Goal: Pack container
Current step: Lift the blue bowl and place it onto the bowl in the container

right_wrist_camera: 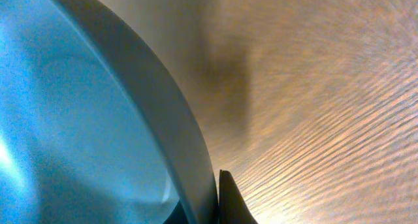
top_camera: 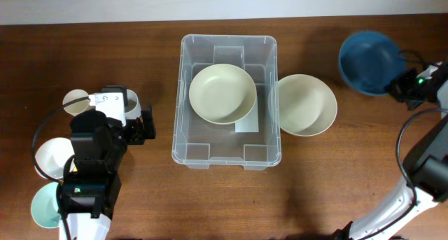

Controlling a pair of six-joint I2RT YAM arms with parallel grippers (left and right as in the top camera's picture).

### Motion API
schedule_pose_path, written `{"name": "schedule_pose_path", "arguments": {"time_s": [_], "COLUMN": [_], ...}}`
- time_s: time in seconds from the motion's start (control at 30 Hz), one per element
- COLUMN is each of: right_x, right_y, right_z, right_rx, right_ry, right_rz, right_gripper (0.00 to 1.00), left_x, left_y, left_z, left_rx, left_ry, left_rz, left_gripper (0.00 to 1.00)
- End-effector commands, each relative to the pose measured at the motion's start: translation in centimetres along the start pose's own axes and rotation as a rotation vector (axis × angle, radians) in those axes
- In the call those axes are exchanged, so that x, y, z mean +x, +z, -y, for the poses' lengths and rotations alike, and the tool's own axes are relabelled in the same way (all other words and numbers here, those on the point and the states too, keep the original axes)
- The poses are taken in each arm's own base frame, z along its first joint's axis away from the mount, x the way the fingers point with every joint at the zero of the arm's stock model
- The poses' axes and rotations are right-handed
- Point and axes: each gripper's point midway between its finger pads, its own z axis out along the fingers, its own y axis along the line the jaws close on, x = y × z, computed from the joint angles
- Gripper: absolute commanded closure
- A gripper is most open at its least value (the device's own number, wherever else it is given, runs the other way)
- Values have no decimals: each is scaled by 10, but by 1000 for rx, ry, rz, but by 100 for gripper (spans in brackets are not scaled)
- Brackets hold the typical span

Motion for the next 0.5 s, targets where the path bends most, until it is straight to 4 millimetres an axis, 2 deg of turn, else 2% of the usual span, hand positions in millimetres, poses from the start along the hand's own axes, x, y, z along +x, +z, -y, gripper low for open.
{"name": "schedule_pose_path", "arguments": {"time_s": [0.0,0.1,0.13,0.23,0.27,0.3,0.33,0.47], "right_x": [0,26,43,84,99,124,158,206], "right_y": [-68,-98,-110,-121,-121,-117,-107,-84], "right_z": [-77,-121,-144,-184,-195,-211,-230,-250], "right_rx": [-152,-180,-183,-192,-191,-195,-210,-140], "right_ry": [-163,-307,-382,-520,-560,-619,-699,-828], "right_rz": [99,131,146,145,134,104,55,31], "right_gripper": [96,96,96,96,96,96,96,96], "left_x": [-11,-12,-12,-11,-11,-11,-11,-11], "left_y": [-3,-3,-3,-3,-3,-3,-3,-3], "left_z": [-2,-2,-2,-2,-2,-2,-2,-2], "left_rx": [-7,-7,-7,-7,-7,-8,-7,-7], "left_ry": [-15,-15,-15,-15,-15,-15,-15,-15], "left_rz": [30,31,31,30,30,30,29,29], "left_gripper": [0,0,0,0,0,0,0,0]}}
